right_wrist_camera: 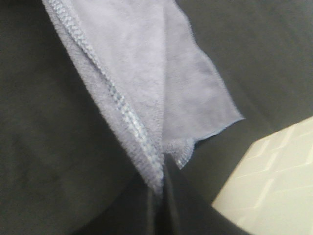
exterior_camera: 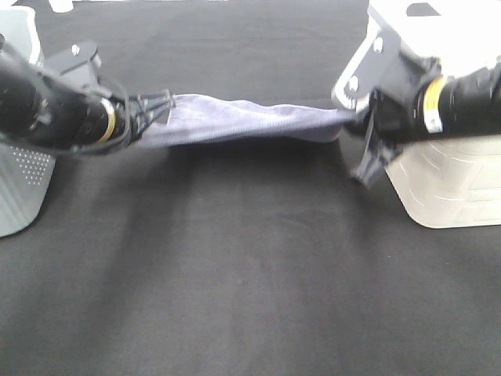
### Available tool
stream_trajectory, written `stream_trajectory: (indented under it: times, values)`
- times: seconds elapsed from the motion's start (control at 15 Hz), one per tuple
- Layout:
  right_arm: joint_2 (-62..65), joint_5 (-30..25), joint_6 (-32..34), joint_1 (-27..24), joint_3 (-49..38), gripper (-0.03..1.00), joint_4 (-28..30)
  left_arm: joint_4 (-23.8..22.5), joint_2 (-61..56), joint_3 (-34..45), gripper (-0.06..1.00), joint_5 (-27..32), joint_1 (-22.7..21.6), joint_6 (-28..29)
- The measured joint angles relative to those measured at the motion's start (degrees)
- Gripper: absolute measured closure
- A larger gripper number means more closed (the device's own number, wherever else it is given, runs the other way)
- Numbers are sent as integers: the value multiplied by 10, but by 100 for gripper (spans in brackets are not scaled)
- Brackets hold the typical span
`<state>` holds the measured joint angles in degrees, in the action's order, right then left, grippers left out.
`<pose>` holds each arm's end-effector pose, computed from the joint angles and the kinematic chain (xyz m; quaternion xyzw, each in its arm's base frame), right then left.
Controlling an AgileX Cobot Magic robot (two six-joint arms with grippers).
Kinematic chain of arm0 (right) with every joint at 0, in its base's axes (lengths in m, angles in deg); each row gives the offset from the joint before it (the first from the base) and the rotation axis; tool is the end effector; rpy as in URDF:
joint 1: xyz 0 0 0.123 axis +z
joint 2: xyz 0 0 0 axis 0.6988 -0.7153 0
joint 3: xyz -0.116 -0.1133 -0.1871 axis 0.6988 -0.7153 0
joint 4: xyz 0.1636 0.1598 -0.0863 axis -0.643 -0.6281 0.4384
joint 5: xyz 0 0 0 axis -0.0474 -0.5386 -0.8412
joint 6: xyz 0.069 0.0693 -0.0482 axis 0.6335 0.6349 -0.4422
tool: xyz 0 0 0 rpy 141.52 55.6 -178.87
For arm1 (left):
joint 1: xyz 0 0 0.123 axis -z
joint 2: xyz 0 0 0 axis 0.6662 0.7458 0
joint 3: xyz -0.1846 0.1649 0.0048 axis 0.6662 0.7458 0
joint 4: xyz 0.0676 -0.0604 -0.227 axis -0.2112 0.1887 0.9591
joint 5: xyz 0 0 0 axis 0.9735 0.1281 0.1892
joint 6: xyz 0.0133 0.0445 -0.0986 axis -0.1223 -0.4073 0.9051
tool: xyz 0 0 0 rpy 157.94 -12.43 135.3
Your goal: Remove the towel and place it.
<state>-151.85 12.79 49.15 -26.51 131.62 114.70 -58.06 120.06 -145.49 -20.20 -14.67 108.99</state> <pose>0.3042 0.1148 0.1384 -0.4758 0.7588 -0.0272 0.4440 0.3522 -0.1489 0.0937 -0.1660 0.9039 -0.1145 0.3773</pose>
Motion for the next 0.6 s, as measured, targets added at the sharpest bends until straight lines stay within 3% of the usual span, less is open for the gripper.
stream_trajectory:
  times: [0.2,0.6]
  values:
    - [-36,45,0,0,-52,95,5,0,-2,50,94,-17,0,-2]
    - [-113,76,-19,0,-58,95,6,0,-2,91,94,-21,0,-2]
